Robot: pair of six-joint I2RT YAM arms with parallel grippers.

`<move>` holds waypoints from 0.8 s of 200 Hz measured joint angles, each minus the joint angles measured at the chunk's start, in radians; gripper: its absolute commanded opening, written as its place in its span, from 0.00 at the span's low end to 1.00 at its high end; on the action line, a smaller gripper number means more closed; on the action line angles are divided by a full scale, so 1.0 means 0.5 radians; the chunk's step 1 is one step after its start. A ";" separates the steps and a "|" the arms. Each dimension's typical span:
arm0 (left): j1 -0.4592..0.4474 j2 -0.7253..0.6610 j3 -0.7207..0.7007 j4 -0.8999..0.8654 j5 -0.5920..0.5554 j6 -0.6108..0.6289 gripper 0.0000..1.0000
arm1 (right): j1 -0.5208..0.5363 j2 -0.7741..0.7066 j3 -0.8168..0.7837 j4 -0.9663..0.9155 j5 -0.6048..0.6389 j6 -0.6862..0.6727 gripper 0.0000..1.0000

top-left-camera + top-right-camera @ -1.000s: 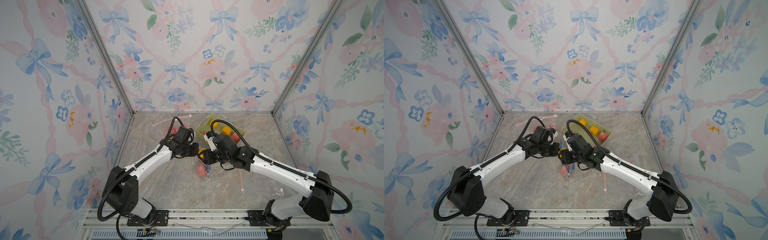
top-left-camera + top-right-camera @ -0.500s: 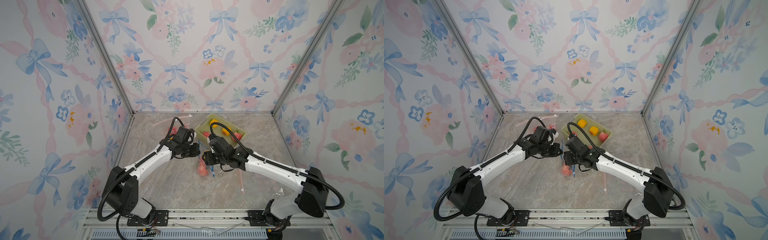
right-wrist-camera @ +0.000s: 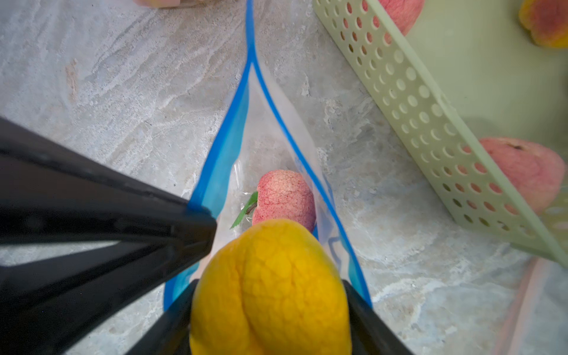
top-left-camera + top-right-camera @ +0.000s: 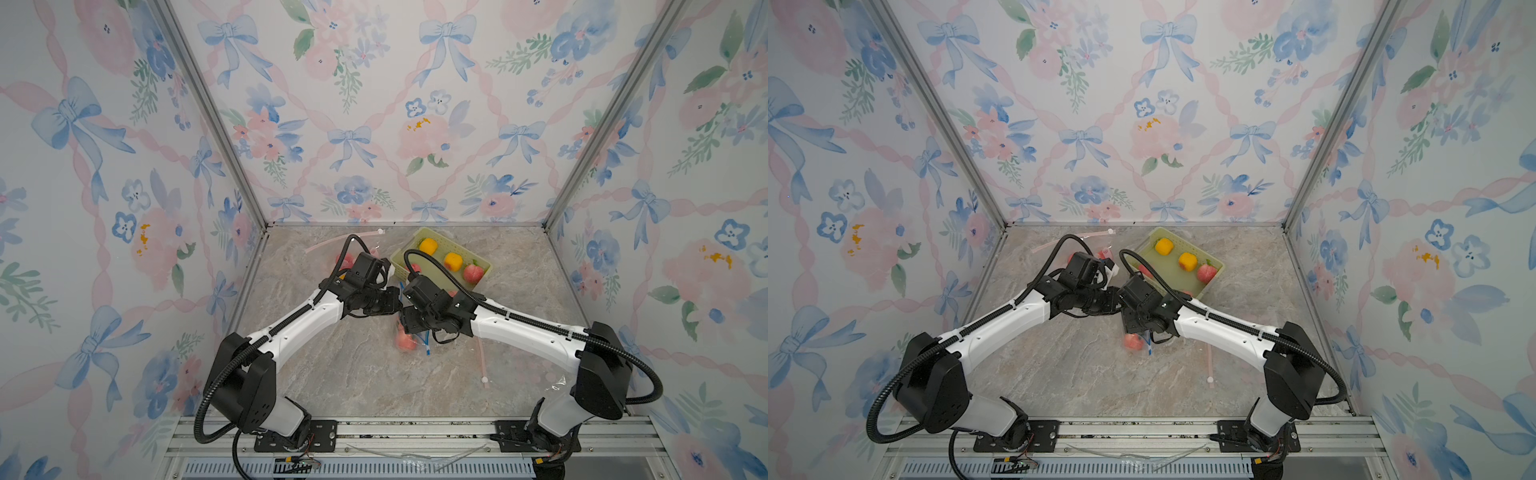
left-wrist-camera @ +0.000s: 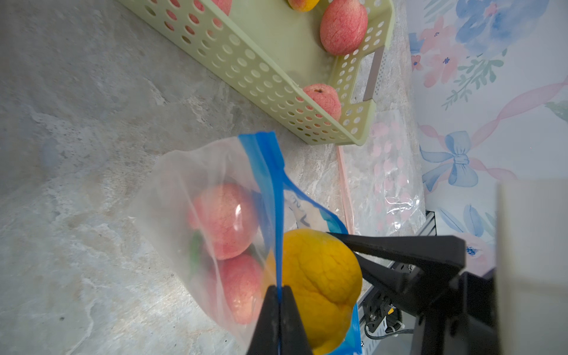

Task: Place the peach in a zip-top bag and seal the zipper
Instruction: Place the peach in the zipper food storage bag.

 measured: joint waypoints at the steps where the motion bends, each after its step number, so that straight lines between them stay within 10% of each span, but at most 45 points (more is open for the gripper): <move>1: 0.000 0.000 0.000 0.000 0.001 0.001 0.00 | 0.001 0.000 0.000 0.000 0.001 0.004 0.76; 82: 0.043 -0.001 -0.025 0.001 0.002 0.000 0.00 | -0.052 -0.189 0.003 -0.002 -0.051 -0.018 0.75; 160: 0.042 -0.001 -0.032 0.008 0.001 0.000 0.00 | -0.688 -0.197 0.192 -0.060 -0.137 -0.123 0.74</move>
